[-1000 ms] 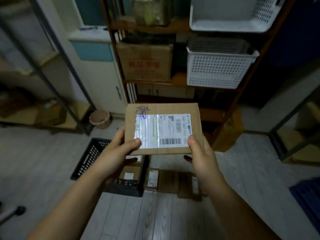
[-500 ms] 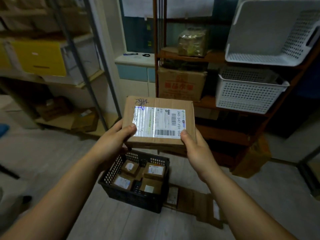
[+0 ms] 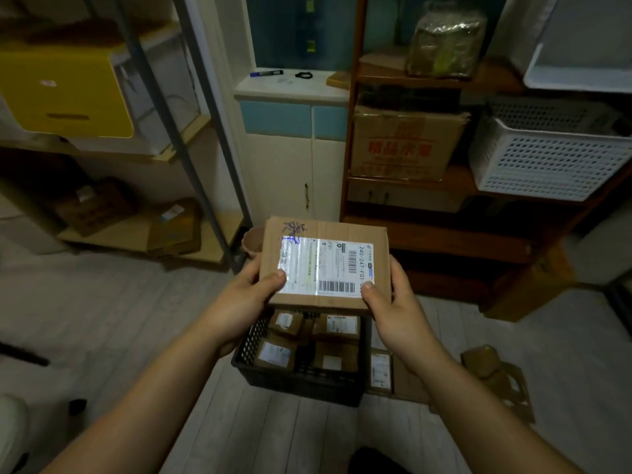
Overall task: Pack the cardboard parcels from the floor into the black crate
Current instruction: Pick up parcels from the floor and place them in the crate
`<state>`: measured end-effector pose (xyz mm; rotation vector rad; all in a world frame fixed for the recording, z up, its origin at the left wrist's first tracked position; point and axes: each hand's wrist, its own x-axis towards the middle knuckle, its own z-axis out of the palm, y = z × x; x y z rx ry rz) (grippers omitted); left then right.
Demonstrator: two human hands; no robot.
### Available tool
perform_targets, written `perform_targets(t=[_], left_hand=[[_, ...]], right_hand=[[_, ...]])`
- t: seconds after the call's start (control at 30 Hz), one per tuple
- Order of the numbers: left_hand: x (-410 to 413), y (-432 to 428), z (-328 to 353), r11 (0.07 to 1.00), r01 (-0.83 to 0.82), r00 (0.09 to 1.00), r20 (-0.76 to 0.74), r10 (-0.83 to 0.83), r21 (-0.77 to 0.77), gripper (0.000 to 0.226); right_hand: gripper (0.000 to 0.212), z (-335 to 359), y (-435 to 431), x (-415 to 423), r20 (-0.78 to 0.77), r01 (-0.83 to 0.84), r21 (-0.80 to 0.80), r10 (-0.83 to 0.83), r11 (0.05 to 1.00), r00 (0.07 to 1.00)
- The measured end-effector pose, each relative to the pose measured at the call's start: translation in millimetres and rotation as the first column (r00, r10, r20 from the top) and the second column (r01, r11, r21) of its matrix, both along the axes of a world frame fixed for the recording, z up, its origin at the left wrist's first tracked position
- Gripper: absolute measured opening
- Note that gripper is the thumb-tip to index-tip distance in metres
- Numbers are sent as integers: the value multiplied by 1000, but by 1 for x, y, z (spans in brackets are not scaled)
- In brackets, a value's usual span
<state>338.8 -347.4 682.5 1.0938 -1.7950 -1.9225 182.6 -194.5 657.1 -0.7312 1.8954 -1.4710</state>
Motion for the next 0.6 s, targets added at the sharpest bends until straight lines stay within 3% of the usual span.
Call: perform_targets(t=[0.43,0.6], left_hand=[[-46,-116,-34,997,-78,976,200,81,-25,37],[-57,-145,-61,998,-30,961,274,44,-58,53]], right_hand=[[61,-62,-137,-57,-26,-80,134,84,988,996],[71,-83,-155,-64,10,-54,221,53,974,999]])
